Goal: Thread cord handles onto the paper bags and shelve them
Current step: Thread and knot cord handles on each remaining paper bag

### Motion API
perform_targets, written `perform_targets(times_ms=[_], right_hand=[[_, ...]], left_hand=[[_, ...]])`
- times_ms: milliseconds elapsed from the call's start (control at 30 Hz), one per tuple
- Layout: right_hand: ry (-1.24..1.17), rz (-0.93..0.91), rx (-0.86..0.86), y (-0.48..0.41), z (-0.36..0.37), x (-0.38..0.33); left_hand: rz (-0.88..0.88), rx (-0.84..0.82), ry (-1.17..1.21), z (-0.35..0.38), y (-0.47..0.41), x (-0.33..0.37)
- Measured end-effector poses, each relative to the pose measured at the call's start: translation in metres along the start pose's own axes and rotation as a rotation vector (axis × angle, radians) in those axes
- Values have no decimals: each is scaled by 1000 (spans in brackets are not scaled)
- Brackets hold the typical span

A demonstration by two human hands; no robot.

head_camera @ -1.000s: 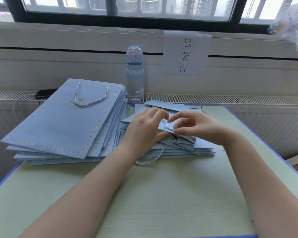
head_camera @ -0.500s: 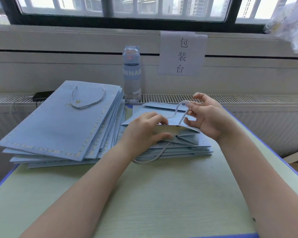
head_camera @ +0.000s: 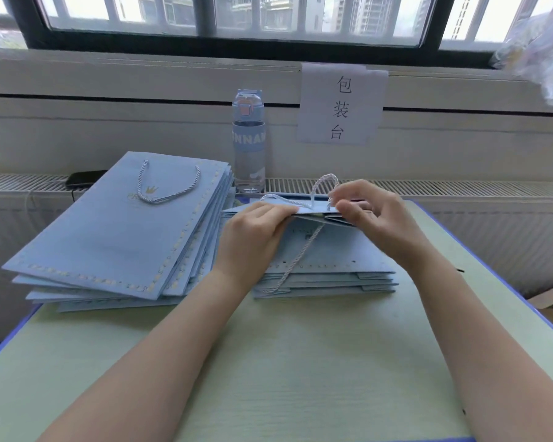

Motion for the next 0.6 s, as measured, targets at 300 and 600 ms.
perform_targets(times_ms=[300, 600], right_hand=[[128, -85, 51, -3, -7, 11], [425, -519, 164, 7, 18, -26]], left_hand=[[-78, 94, -21, -6, -1, -8], [35, 98, -171, -6, -2, 1]])
Point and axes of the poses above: each hand's wrist, its own y-axis away from the middle knuckle, its own z-axis out of the palm, x = y × z, the point moved 6 cm from there along -y, towards the middle knuckle, and after that the axes turned 7 degrees about z, right-handed, at the moved point
